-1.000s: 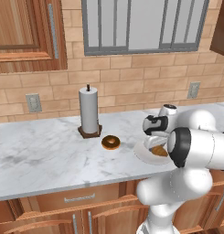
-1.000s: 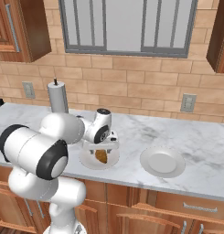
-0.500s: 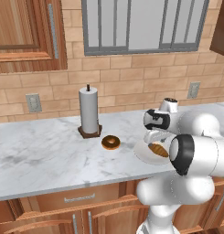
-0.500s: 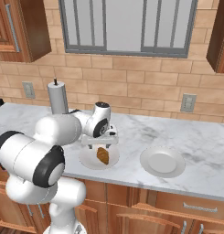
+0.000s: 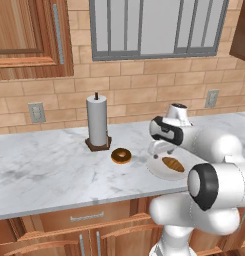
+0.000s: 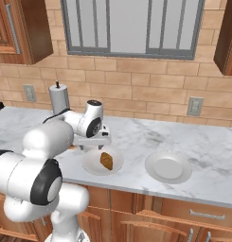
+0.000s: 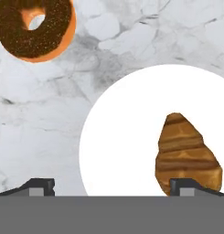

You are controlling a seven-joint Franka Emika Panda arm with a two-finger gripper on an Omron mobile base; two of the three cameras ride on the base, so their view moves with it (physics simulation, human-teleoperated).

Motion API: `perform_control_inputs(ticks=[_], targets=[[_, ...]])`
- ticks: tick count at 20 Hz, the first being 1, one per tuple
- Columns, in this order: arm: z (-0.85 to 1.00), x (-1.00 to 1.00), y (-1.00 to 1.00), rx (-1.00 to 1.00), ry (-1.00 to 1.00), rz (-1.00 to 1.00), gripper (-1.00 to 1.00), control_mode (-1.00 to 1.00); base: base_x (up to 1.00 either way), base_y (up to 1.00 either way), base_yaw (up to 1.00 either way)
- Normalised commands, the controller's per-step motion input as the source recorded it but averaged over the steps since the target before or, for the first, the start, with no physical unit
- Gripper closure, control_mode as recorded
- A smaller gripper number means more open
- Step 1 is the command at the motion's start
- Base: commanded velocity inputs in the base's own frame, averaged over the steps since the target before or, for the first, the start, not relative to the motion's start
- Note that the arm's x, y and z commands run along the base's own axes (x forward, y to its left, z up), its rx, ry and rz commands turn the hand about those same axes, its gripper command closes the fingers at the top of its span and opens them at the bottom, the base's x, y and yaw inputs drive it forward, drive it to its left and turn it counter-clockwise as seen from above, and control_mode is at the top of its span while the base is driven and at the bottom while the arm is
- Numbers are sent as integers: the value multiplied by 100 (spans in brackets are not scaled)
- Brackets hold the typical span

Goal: Place the pastries on the plates.

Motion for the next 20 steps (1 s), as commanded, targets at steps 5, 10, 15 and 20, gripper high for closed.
perform_control_inputs(ticks=[5, 10, 15, 20], targets=[[5, 0, 62, 1, 0, 0, -100, -100, 0, 0, 0], [0, 10, 54, 0, 0, 0, -100, -100, 0, 0, 0], [0, 34, 43, 0, 0, 0, -100, -100, 0, 0, 0], [0, 62, 19, 0, 0, -2, -100, -100, 0, 0, 0]])
